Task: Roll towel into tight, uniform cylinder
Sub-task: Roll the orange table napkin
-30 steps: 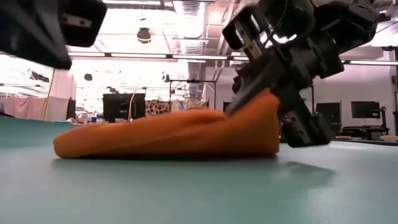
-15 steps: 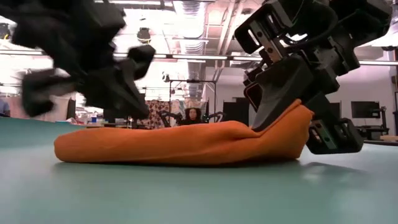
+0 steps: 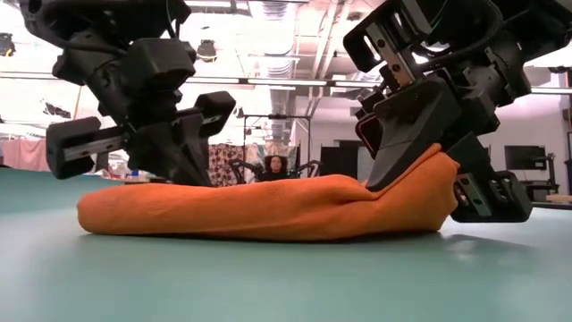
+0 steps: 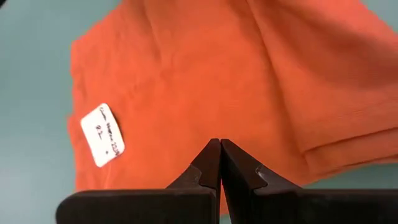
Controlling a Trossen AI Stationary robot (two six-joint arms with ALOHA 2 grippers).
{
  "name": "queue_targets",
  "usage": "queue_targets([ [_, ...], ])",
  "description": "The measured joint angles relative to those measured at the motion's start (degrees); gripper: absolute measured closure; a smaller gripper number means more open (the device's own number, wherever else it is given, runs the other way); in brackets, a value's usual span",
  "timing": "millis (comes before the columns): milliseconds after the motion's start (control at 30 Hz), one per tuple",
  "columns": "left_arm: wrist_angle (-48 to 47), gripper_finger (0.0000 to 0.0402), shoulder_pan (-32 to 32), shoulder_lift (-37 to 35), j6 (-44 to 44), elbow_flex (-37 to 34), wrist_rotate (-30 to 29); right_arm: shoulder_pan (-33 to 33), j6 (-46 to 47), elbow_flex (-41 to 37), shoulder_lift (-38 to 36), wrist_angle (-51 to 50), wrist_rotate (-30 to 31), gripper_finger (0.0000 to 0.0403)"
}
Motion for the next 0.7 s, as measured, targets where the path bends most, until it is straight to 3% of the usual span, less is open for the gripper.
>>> queue_targets([
  [167, 2.3, 0.0401, 0.7, 3.2, 1.7, 0.0, -0.9, 0.0, 0.0, 0.0, 0.0, 0.3, 0.1, 0.0377],
  [400, 8.5, 0.0401, 1.9, 12.9, 2.8, 0.9, -2.5, 0.2, 0.1, 0.0, 0.0, 0.5, 0.1, 0.0376],
  [700, 2.7, 0.0401, 1.3, 13.9, -11.6, 1.9, -4.2, 1.6, 0.4, 0.0, 0.0, -2.6, 4.9, 0.0376],
])
